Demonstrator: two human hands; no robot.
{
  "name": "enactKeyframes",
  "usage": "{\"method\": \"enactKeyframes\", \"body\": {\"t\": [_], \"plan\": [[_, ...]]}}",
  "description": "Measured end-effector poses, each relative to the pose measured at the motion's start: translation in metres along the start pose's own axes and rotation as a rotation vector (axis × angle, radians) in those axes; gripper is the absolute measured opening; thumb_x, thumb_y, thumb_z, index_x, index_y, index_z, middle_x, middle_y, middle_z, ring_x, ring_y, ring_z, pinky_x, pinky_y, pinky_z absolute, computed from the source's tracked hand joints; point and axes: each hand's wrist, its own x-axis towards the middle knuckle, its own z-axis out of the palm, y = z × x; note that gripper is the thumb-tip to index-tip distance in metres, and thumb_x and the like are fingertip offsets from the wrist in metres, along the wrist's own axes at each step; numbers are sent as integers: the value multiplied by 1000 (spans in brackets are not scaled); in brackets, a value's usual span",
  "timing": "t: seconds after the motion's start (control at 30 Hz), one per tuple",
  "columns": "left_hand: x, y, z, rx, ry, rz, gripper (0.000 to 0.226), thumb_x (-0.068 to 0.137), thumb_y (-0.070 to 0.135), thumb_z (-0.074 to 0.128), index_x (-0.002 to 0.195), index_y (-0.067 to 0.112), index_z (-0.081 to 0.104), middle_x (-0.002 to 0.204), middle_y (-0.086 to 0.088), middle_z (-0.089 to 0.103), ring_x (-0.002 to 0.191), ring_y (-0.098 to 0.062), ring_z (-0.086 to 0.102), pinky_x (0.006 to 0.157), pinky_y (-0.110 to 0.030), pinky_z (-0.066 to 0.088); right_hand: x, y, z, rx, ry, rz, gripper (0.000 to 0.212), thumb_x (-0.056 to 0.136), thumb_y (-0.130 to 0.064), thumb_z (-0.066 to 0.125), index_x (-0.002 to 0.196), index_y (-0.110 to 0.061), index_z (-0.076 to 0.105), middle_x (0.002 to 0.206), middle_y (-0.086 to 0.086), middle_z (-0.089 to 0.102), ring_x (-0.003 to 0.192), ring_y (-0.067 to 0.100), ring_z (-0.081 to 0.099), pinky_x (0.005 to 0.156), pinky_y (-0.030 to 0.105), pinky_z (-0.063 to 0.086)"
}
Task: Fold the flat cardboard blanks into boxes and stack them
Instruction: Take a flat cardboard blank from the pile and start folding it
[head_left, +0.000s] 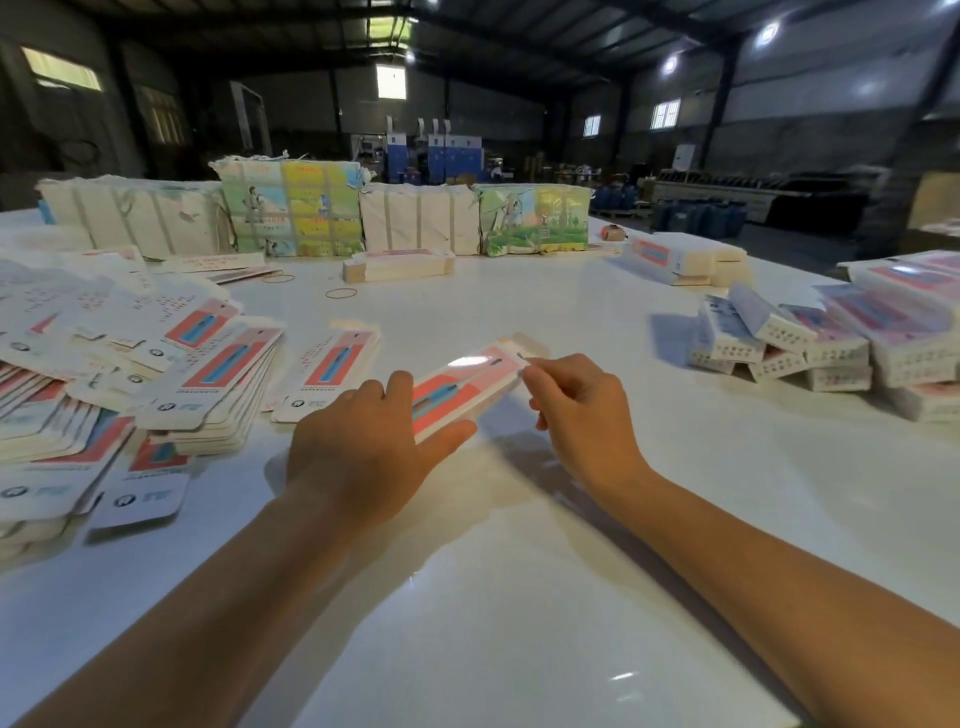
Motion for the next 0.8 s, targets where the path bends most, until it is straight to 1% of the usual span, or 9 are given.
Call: {"method": "enactKeyframes", "body": {"t": [0.1, 0.23, 0.33, 0.4, 0.47, 0.53, 0.6, 0.67, 0.8], "plan": [[-2, 0, -2, -5, -18, -9, 76, 59, 86, -8, 99, 34, 29, 86, 10, 50, 74, -13, 56, 65, -36, 57, -2, -4, -2, -41, 0, -23, 31, 92, -20, 57, 69, -39, 62, 86, 4, 64, 73, 22, 60, 67, 37, 52], [-5, 6, -7, -22, -9, 5, 68, 65, 82, 7, 102, 33, 35, 91, 11, 55, 75, -12, 58, 62, -25, 52, 0, -4, -8, -128, -10, 3, 21, 92, -17, 57, 76, -8, 68, 83, 9, 64, 73, 27, 61, 69, 39, 50], [-6, 10, -13, -15, -12, 18, 69, 67, 78, 14, 110, 30, 39, 97, 11, 56, 79, -11, 58, 61, -21, 45, 0, -2, -8, -134, -38, 13, 19, 92, -12, 54, 81, -6, 68, 81, 6, 63, 72, 25, 59, 66, 32, 49], [-7, 12, -15, 2, -38, 20, 71, 66, 78, 13, 113, 30, 39, 102, 11, 56, 83, -11, 58, 64, -21, 46, 0, -1, -8, -75, -59, 39, 17, 93, -9, 52, 98, -11, 68, 79, 1, 63, 67, 18, 56, 63, 29, 47], [-8, 13, -19, 31, -28, 35, 73, 66, 77, 13, 116, 31, 38, 106, 12, 56, 83, -9, 56, 65, -20, 44, 3, 1, -8, -10, -121, 98, 38, 95, -9, 49, 132, -15, 53, 82, -1, 61, 65, 12, 53, 61, 26, 46], [-10, 17, -26, 23, 9, 69, 70, 69, 74, 24, 114, 25, 47, 100, 9, 61, 77, -12, 59, 58, -22, 41, 6, 4, -7, 11, -179, 158, 48, 96, -11, 48, 143, -17, 39, 83, -2, 58, 62, 8, 49, 57, 21, 41], [-12, 19, -27, -33, 71, 150, 60, 68, 65, 48, 94, 13, 62, 76, -1, 67, 55, -18, 62, 47, -24, 41, 7, 7, -6, 1, -200, 158, 35, 95, -12, 50, 129, -13, 55, 73, -7, 58, 55, 5, 45, 55, 19, 35], [-13, 19, -23, -23, 151, 188, 53, 64, 58, 60, 81, 8, 66, 61, -4, 65, 41, -19, 57, 38, -27, 43, 6, 6, -6, -1, -183, 138, 18, 94, -11, 51, 97, -15, 69, 57, -15, 58, 48, 1, 47, 52, 15, 33], [-14, 18, -16, -13, 173, 213, 56, 66, 59, 58, 83, 7, 66, 63, -6, 64, 43, -22, 57, 39, -30, 47, 5, 4, -6, -117, -208, 100, 24, 92, -6, 48, 74, -17, 61, 62, -12, 57, 54, 2, 49, 50, 11, 34]]}}
